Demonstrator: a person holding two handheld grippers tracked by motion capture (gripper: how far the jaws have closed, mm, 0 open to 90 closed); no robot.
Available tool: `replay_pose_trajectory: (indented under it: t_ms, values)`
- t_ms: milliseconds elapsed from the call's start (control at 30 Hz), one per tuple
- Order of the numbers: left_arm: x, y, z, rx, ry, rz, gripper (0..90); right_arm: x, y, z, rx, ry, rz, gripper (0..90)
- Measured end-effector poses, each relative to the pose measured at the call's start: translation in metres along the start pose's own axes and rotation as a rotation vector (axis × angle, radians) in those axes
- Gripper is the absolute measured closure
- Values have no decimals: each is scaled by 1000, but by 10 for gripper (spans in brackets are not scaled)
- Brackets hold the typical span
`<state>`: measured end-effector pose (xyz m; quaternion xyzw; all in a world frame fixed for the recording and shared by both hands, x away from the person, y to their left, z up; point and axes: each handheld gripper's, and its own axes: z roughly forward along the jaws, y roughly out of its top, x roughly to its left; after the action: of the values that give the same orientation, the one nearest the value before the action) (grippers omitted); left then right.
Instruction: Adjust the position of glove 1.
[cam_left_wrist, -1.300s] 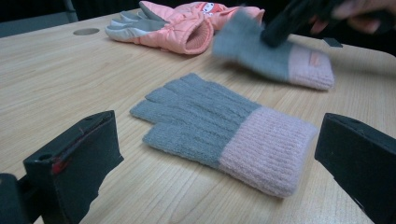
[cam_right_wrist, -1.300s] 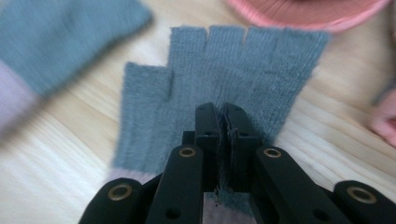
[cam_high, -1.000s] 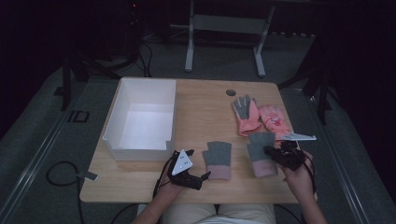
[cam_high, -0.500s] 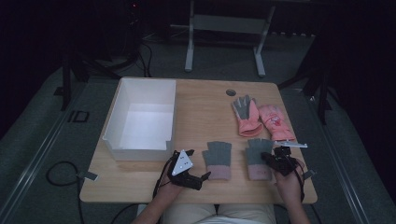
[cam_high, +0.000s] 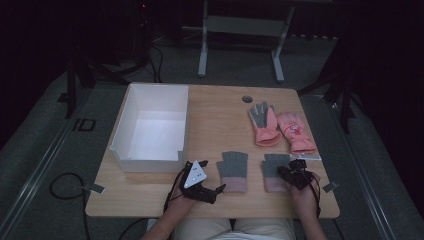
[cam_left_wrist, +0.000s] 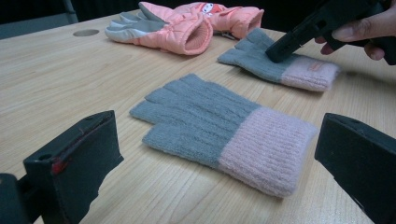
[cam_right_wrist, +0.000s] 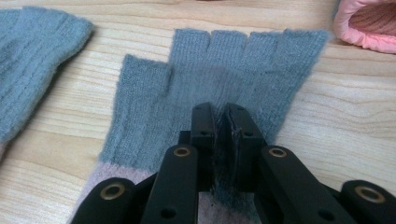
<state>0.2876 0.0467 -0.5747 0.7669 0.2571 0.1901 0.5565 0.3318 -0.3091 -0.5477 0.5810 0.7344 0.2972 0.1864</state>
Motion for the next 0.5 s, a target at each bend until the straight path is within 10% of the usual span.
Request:
replay_pose_trajectory:
  t_ms: [500]
  values:
    - [0,0,0,2,-1,-4,0,-12,6,-13,-20,44,-145,664]
